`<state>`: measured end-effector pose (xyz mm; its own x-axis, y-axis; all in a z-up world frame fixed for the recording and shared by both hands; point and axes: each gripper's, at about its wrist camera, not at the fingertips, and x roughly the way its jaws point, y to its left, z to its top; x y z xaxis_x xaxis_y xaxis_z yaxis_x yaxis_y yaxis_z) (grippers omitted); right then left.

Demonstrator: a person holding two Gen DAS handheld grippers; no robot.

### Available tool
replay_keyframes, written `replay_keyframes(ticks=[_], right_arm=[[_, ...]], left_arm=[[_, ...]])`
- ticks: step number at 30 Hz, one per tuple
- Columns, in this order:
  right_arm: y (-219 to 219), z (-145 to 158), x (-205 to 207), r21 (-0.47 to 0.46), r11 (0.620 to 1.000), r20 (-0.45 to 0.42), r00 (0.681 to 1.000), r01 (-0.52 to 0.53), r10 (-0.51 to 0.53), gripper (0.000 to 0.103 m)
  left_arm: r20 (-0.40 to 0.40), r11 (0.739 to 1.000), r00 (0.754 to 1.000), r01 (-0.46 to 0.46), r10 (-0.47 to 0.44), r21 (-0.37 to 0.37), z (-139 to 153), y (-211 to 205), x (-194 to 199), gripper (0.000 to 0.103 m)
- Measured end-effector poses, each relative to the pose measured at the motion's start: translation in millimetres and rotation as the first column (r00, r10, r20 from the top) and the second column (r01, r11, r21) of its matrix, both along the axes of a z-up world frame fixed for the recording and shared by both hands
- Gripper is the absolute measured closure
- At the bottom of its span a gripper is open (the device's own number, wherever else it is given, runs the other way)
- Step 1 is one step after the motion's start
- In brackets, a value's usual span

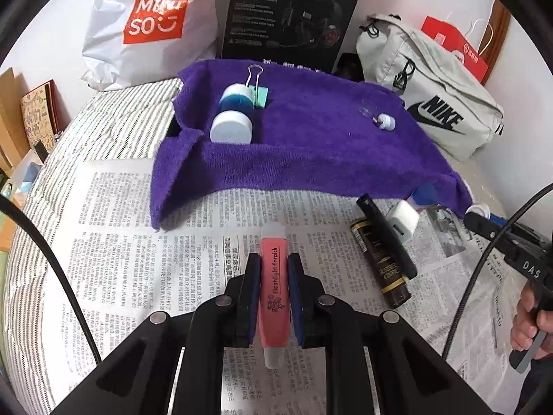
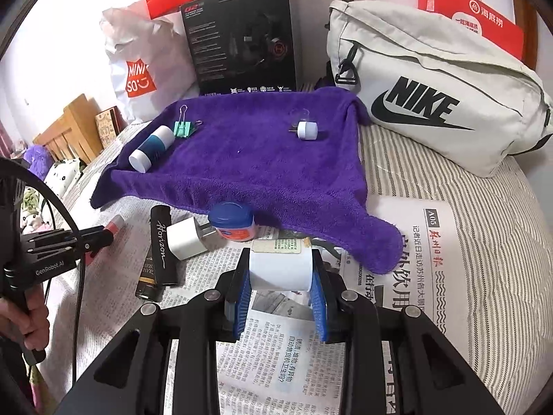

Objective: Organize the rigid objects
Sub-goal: 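Carry the highlighter with the left tool while the right tool carries the cylinder to the towel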

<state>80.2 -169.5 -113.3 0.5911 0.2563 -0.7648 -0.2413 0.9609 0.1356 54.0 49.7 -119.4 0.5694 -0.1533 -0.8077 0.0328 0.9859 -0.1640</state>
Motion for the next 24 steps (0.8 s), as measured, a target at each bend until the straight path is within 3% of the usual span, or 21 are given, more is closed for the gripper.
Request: replay_keyframes(ticks=[12,24], right_arm=[[5.1,11.5,15.7,0.004,1.0,0.008,0.999,-0.031,0.031,0.072],[7.4,30.9,45.1,0.002,0.999,0.049,0.998,-0.041,0.041,0.072]], left_arm=[[0.043,1.0,0.999,0.001,-0.001,-0.016,28.4,4.0,12.9,0.088],[0.087,0.999,0.996,0.028,-0.026,-0.021,55.5,3.4,57.0,0.088]])
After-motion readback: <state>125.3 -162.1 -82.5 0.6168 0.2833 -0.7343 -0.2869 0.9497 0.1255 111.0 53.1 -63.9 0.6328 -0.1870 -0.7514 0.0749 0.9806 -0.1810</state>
